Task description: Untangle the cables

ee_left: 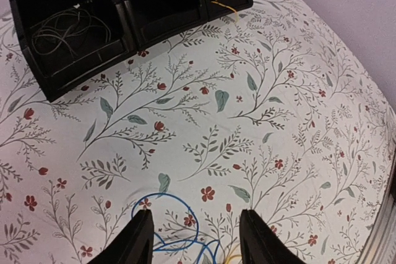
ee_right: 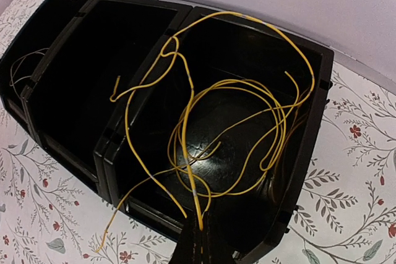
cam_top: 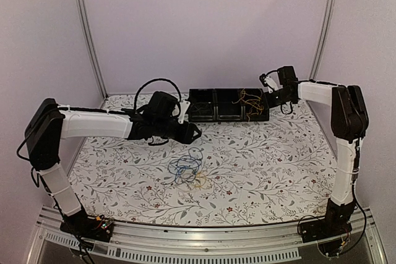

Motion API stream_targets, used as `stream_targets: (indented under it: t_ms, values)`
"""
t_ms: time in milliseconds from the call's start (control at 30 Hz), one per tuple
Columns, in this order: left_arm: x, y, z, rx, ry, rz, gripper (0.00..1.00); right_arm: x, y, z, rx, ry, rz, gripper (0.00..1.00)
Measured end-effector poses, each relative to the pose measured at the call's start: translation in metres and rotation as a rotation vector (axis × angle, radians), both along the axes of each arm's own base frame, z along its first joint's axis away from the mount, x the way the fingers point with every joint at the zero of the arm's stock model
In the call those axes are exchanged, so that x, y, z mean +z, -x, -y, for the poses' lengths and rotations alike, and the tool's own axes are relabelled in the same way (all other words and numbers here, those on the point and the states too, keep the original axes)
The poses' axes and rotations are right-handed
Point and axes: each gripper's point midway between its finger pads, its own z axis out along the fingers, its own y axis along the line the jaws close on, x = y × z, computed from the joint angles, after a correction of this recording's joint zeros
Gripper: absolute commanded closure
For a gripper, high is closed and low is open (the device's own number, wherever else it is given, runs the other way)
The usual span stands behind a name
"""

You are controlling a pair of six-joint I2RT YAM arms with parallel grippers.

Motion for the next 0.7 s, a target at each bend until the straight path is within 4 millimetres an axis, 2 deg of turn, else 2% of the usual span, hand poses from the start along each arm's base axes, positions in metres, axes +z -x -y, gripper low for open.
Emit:
stream_targets:
  t_ms: [100, 300, 600, 700]
  values:
    - [-0.008, -0.006, -0.012, 0.018, -0.013, -0.006, 0.52, -0.005, -0.014, 0.008, -0.038, 0.029, 0.004, 1.00]
    - [-0.003, -0.005, -0.006, -0.012, 0.019, -0.005, 0.52, -0.003, -0.046, 0.022, -0.118, 0.094, 0.057, 1.00]
    - [-0.002, -0.002, -0.003, -0.031, 0.032, -0.012, 0.52, -0.014, -0.057, 0.046, -0.188, 0.230, 0.085, 1.00]
    - [-0.001, -0.001, -0.003, -0.035, 0.035, -0.014, 0.52, -0.013, -0.050, 0.056, -0.199, 0.249, 0.094, 1.00]
